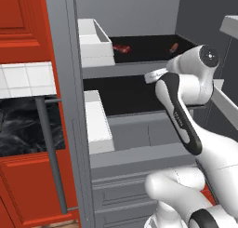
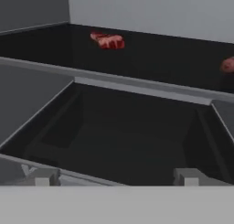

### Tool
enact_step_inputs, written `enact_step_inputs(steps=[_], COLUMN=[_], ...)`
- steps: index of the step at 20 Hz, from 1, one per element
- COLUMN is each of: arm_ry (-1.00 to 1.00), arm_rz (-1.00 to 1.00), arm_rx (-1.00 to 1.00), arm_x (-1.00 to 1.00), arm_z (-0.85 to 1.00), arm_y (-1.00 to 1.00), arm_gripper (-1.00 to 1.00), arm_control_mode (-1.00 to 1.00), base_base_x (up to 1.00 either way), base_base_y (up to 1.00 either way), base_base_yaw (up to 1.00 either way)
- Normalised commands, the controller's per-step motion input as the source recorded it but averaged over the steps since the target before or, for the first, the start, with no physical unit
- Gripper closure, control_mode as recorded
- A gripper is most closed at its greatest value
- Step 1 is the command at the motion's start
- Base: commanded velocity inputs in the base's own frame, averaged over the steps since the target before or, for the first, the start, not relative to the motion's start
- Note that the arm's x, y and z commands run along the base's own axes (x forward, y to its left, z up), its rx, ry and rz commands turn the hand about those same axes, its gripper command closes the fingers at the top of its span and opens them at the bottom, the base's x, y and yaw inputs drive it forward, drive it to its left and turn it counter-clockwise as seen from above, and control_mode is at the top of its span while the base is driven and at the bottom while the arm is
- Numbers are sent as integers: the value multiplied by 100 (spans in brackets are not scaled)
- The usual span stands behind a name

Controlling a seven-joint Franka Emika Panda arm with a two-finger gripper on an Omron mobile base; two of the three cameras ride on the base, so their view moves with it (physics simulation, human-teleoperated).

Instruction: Move the steak and sausage from the top shelf to the second highest shelf to make space. Then, place the pitcher from the counter on the cleared top shelf.

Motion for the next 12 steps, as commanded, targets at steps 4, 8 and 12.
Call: enact_step_inputs(steps=[4, 8, 12], arm_ry=[-1, 0, 0], arm_rz=[0, -3, -6], arm_rx=[2, 4, 4], arm_x=[25, 33, 47], arm_z=[79, 53, 13], arm_y=[13, 12, 14], arm_gripper=[-100, -100, -100], arm_control_mode=[-100, -100, -100], base_base_x=[0, 0, 0], base_base_y=[0, 0, 0], base_base_yaw=[0, 0, 0])
